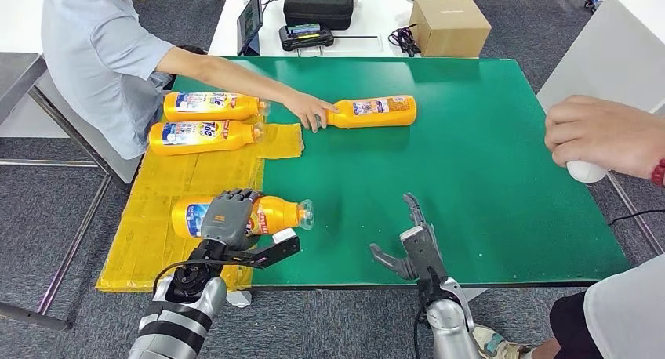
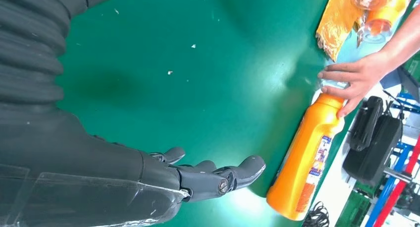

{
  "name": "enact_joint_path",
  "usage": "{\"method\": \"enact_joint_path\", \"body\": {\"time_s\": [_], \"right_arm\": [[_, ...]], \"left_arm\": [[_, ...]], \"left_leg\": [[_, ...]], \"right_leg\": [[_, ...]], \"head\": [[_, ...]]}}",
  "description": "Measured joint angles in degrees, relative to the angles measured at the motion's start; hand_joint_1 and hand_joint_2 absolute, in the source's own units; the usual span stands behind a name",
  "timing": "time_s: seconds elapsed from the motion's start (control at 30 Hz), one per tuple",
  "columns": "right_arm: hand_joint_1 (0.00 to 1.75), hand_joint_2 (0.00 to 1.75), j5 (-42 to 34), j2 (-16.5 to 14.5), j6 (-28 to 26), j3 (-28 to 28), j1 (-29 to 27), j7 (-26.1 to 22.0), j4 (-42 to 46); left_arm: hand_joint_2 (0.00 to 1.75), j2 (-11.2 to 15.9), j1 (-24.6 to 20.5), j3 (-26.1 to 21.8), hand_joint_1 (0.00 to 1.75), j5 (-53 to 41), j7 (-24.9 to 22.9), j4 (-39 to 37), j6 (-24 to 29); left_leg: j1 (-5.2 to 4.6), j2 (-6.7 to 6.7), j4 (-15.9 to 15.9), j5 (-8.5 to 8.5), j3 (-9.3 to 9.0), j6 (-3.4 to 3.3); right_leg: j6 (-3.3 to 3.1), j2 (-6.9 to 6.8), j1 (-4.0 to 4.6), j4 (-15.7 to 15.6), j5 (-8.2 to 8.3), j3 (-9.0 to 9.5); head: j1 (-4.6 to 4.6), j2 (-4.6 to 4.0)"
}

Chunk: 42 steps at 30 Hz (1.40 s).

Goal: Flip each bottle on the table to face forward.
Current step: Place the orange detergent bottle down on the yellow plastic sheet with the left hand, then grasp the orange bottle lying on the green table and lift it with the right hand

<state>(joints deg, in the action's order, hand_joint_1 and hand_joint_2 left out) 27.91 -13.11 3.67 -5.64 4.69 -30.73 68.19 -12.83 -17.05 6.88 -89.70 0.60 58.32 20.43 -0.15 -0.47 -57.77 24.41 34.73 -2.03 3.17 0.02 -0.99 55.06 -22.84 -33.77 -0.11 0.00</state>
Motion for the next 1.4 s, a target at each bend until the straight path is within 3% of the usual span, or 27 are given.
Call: {"method": "enact_joint_path", "body": {"time_s": [0.13, 0.23, 0.3, 0.33, 0.43, 0.47, 0.5, 1.1, 1.4], "right_arm": [[0.00, 1.75, -0.1, -0.1, 0.1, -0.3, -0.1, -0.1, 0.0], [0.00, 1.75, 0.0, -0.3, 0.4, -0.8, 0.2, -0.9, -0.8], [0.00, 1.75, 0.0, -0.5, 0.5, -0.9, 0.4, -1.2, -1.5], [0.00, 1.75, 0.0, -0.5, 0.5, -0.9, 0.4, -1.3, -1.6], [0.00, 1.75, -0.2, -0.5, 0.5, -0.9, 0.4, -1.5, -2.2], [0.00, 1.75, -0.2, -0.5, 0.5, -0.9, 0.4, -1.6, -2.4], [0.00, 1.75, -0.3, -0.5, 0.5, -0.9, 0.4, -1.8, -2.6], [0.00, 1.75, -1.0, -0.4, 0.1, -1.4, 1.4, -2.7, -6.0], [0.00, 1.75, -0.7, -0.4, -0.2, -1.7, 1.7, -3.4, -7.4]], "left_arm": [[1.75, 0.9, -0.8, 1.3, 1.75, -0.1, -3.0, -1.9, 0.2], [1.75, 4.0, -5.2, 6.6, 1.75, -0.3, -8.7, -10.7, 0.9], [1.75, 4.6, -7.1, 7.8, 1.75, -0.3, -8.7, -14.4, 1.2], [1.75, 4.6, -7.5, 7.8, 1.48, -0.3, -8.6, -15.1, 1.3], [1.75, 4.6, -8.3, 7.9, 0.24, -0.3, -8.5, -16.7, 1.3], [1.75, 4.7, -8.5, 7.9, 0.06, -0.3, -8.4, -17.2, 1.2], [1.75, 4.7, -8.7, 7.9, 0.01, -0.3, -8.4, -17.7, 1.1], [1.75, 4.8, -12.0, 5.9, 0.00, -0.2, -7.4, -24.0, -3.0], [1.75, 4.3, -12.0, 4.9, 0.00, -0.2, -5.5, -24.3, -1.4]], "left_leg": [[0.00, -0.01, 0.0, 0.00, 0.02, 0.00], [0.00, -0.07, 0.0, -0.01, -0.02, -0.01], [0.00, -0.09, 0.0, -0.02, -0.10, -0.01], [-0.01, -0.10, 0.0, -0.02, -0.13, -0.01], [-0.01, -0.10, 0.0, -0.02, -0.25, -0.01], [-0.01, -0.10, 0.0, -0.02, -0.30, -0.01], [-0.01, -0.10, 0.0, -0.02, -0.37, -0.01], [0.00, -0.11, 0.0, -0.08, -1.10, 0.07], [0.00, -0.11, 0.0, -0.12, -1.14, 0.10]], "right_leg": [[0.00, 0.00, 0.00, 0.0, 0.00, -0.01], [0.00, -0.04, -0.01, 0.0, 0.00, 0.07], [0.00, -0.05, -0.01, 0.0, 0.00, 0.18], [0.00, -0.05, -0.01, 0.0, 0.00, 0.21], [-0.01, -0.06, -0.01, 0.0, 0.00, 0.34], [-0.01, -0.06, -0.01, 0.0, -0.01, 0.39], [-0.01, -0.06, -0.01, 0.0, -0.01, 0.45], [-0.05, -0.06, 0.00, 0.0, -0.02, 1.15], [-0.05, -0.06, 0.00, 0.0, -0.01, 1.17]], "head": [[0.01, 0.00], [-0.01, 0.00], [-0.01, 0.00], [0.00, 0.00], [0.00, 0.00], [0.00, 0.00], [0.00, 0.00], [0.00, 0.00], [0.00, 0.00]]}}
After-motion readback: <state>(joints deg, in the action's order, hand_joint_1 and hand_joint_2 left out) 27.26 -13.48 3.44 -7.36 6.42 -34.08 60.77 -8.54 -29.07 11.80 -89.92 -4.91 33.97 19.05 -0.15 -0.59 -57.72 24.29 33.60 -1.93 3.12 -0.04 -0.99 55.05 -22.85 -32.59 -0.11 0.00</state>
